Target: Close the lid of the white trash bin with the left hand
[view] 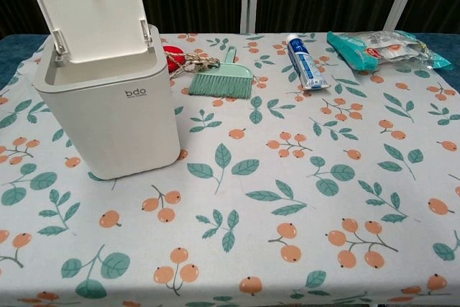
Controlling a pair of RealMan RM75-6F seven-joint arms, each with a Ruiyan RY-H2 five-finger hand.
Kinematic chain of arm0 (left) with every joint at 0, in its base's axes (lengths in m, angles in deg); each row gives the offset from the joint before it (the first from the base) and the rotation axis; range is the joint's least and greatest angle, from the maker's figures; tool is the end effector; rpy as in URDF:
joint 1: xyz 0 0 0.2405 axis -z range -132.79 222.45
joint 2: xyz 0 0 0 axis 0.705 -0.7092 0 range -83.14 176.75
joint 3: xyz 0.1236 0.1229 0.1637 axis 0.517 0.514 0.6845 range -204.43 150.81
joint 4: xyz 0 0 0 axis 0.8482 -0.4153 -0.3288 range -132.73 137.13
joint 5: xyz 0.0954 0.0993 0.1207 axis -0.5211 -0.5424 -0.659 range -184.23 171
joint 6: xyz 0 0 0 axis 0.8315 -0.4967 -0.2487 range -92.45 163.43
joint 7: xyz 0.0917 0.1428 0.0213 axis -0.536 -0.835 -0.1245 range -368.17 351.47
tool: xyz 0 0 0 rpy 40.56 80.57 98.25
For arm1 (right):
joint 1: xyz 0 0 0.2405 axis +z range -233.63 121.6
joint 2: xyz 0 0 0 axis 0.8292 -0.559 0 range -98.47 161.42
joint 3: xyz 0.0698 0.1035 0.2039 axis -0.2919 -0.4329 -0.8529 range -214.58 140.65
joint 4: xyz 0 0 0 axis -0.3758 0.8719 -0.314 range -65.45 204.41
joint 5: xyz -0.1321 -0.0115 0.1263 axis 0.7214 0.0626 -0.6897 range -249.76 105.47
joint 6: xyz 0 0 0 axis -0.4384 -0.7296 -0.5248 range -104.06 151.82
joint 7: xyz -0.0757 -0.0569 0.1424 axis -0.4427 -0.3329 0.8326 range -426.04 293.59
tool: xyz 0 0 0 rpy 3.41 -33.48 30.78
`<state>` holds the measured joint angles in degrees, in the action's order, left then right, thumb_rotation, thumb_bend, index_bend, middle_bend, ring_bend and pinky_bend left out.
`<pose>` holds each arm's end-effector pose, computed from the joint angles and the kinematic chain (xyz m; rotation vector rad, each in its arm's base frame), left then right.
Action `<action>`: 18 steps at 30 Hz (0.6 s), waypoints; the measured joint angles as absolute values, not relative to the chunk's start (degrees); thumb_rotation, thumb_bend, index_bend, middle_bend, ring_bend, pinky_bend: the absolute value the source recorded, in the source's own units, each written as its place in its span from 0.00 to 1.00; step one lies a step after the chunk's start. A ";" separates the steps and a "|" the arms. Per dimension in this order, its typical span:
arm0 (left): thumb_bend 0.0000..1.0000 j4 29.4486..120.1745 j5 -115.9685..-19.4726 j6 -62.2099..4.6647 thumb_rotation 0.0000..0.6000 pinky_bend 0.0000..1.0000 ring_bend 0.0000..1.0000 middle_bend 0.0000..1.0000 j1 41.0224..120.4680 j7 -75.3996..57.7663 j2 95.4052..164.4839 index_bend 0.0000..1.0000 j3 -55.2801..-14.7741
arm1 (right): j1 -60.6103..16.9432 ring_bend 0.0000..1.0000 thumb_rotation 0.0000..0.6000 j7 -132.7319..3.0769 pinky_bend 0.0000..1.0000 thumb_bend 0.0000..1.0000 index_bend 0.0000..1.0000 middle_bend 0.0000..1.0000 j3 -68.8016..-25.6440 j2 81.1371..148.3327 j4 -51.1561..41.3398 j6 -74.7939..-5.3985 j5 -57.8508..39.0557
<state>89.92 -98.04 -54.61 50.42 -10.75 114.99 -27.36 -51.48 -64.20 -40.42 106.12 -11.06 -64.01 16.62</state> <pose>-0.2739 0.2004 0.1622 -1.4585 -0.7815 -0.9569 -0.2952 -0.2058 0.1437 1.3754 -0.8570 0.9702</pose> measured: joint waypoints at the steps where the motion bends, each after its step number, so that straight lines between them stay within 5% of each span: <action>1: 0.00 89.88 -98.08 -54.61 1.00 0.16 0.04 0.11 50.41 -10.58 114.96 0.10 -27.36 | -51.47 0.00 1.00 -64.26 0.00 0.24 0.00 0.00 -40.37 106.20 -11.03 -63.93 16.64; 18: 0.03 91.27 -100.08 -53.36 1.00 0.16 0.04 0.11 52.38 -6.94 113.69 0.10 -28.10 | -51.53 0.00 1.00 -64.47 0.00 0.24 0.00 0.00 -40.15 106.14 -10.53 -64.01 16.90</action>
